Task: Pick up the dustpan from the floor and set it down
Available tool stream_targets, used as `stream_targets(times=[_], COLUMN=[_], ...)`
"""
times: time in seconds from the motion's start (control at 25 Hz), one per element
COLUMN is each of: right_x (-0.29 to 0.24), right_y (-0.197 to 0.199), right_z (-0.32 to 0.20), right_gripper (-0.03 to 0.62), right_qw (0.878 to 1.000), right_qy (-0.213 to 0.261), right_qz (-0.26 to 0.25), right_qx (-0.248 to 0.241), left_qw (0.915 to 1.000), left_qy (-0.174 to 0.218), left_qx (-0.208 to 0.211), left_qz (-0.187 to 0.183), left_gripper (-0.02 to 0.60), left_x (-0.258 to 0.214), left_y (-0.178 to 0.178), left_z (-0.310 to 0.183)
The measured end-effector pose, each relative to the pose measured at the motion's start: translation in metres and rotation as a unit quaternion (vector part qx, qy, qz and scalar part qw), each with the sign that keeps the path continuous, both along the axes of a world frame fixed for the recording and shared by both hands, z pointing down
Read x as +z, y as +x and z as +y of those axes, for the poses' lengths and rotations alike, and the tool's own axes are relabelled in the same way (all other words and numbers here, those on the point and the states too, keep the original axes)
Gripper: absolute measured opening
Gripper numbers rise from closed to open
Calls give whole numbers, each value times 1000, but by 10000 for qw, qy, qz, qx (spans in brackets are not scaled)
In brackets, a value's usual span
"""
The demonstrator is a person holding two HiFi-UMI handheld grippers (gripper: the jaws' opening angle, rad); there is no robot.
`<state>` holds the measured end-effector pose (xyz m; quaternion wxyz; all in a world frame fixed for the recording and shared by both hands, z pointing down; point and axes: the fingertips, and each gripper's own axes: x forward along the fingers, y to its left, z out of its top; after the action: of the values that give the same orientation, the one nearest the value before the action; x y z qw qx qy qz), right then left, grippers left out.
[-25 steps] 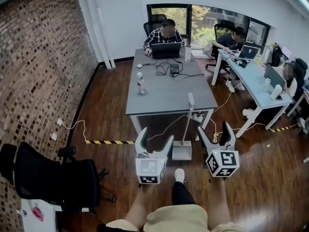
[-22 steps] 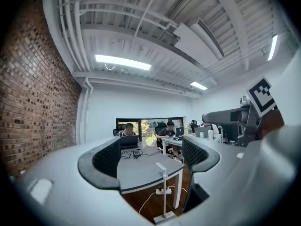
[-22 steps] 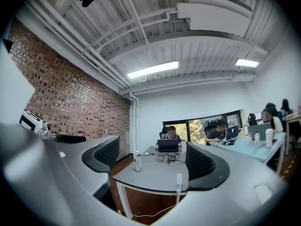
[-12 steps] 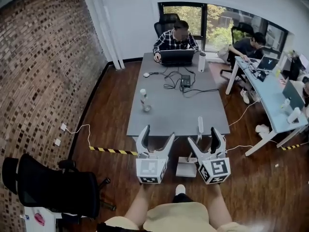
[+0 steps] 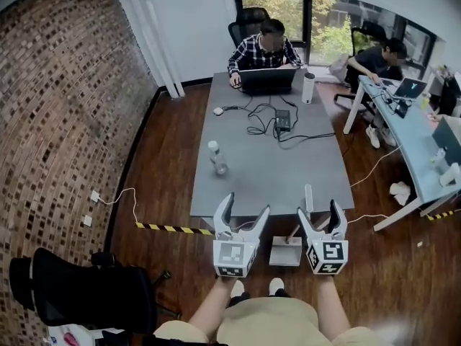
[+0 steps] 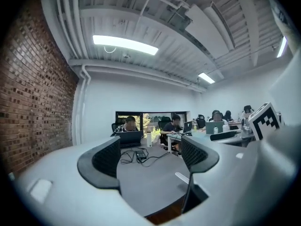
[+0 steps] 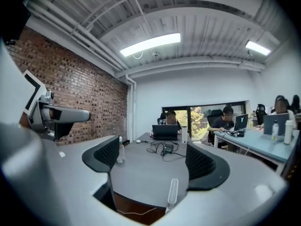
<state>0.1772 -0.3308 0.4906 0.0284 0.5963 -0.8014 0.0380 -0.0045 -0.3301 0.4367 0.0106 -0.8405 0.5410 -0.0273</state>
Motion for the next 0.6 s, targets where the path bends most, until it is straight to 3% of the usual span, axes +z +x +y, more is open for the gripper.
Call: stream_targets(times=[0.24,0.48,0.6], right_x=[86,192,235], right_y=[31,37,31], right_z=[6,-9,-24], right_gripper=[420,386,339], right_qw=[9959,9847,9776], right_qy=[-724,-1671,-2067], right_qz=[153,149,31], right_qx=[518,479,405], left_qw=[9969,9939,9932], left_qy=[-193,-279,-412], left_qx=[757,1053,1063], left_qz=[94,-164,-236], left_gripper=[368,351,348], left_x=[23,36,44], left_y=[28,51,52], left_z=[-22,-37,-39])
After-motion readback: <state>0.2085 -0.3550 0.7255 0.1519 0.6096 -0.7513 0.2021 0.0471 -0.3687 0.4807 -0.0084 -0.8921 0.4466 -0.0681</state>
